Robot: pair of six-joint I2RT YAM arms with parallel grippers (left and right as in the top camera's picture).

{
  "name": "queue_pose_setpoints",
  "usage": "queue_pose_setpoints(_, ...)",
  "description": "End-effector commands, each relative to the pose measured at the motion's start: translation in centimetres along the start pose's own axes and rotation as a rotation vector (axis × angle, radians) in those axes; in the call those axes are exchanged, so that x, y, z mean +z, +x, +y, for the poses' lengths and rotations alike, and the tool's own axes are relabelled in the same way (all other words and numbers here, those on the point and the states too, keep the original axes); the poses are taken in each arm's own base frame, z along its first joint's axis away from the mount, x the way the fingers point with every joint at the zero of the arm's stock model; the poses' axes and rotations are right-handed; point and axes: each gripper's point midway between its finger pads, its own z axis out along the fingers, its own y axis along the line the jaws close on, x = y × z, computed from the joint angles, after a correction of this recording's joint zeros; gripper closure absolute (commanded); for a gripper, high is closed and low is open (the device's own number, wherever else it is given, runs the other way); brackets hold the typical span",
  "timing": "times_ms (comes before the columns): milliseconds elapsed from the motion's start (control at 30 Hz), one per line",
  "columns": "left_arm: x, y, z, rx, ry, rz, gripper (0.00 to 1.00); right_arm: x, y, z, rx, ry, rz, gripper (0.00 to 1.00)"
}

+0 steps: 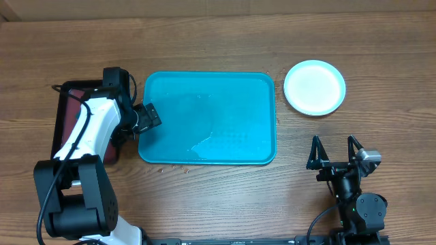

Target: Clean dirty plates on tray and stack at the side

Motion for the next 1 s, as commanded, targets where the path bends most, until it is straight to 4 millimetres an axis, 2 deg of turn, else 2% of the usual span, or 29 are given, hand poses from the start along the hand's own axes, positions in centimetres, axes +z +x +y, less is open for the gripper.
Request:
queue_pose_setpoints(0,0.3,0.2,0.0,-0.017,-0.006,0.006,0.0,0.0,0.2,-0.1,-0.007,0.001,-0.005,0.0)
queue_pose_setpoints(433,0.3,0.2,0.3,0.01,-0.025,0.004,0.0,0.0,0.2,-0.1,-0.007,0.001,-0.005,0.0)
queue_pose_setpoints(667,-0.1,1.4,-0.4,0.054,0.006,0.048,0.0,0.0,0.2,-0.1,-0.007,0.001,-0.005,0.0)
queue_pose_setpoints(800,-1.1,1.9,-1.1,0.106,0.02,0.015,0.0,0.0,0.2,-0.1,-0.007,0.001,-0.005,0.0)
queue_pose_setpoints(967,-3.4,1.9,-3.1,0.177,0.112,-0.172,0.0,0.0,0.2,-0.1,-0.007,0.001,-0.005,0.0)
